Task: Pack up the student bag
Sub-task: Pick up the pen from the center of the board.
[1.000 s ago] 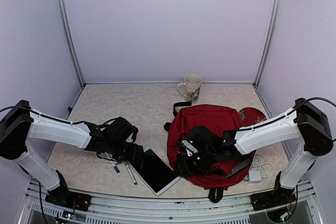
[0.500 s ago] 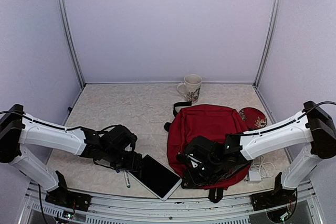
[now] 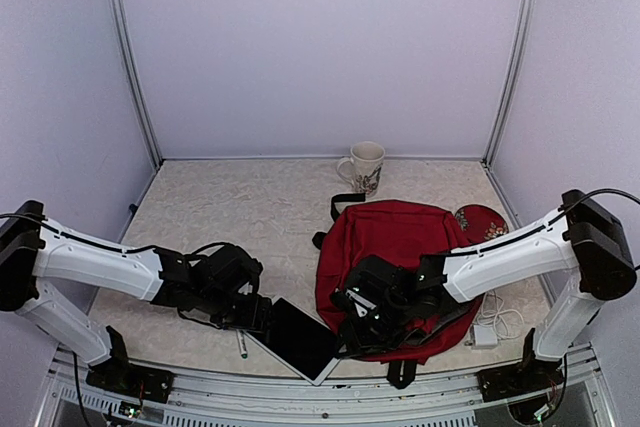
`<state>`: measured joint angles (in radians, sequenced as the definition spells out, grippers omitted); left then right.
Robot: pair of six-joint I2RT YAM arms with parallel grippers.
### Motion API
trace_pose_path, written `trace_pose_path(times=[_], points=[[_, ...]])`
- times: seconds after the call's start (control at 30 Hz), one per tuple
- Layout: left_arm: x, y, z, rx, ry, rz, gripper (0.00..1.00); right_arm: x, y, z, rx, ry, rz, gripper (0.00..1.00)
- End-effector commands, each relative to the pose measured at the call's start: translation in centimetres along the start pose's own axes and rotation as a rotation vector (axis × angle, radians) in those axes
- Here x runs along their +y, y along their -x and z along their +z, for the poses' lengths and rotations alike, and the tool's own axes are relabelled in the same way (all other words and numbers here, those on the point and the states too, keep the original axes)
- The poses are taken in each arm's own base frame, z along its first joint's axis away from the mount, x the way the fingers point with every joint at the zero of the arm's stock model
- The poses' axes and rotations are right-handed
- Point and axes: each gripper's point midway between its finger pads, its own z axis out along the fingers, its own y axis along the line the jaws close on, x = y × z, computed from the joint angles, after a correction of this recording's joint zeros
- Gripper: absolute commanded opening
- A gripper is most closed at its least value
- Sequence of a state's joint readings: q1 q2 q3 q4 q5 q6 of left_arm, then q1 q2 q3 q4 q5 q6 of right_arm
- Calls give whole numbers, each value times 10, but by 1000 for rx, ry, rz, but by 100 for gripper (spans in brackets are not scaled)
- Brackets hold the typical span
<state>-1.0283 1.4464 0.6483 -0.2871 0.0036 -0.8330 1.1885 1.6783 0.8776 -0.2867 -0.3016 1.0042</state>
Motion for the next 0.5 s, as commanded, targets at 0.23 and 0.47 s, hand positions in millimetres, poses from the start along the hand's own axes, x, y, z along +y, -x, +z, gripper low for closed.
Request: trace_pose_path(times=[0.23, 0.47], points=[[17, -36, 7, 127, 43, -3, 71, -29, 7, -56, -149, -353, -76, 50], [18, -37, 6, 128, 49, 3, 71, 47, -32, -6, -24, -15, -134, 50]])
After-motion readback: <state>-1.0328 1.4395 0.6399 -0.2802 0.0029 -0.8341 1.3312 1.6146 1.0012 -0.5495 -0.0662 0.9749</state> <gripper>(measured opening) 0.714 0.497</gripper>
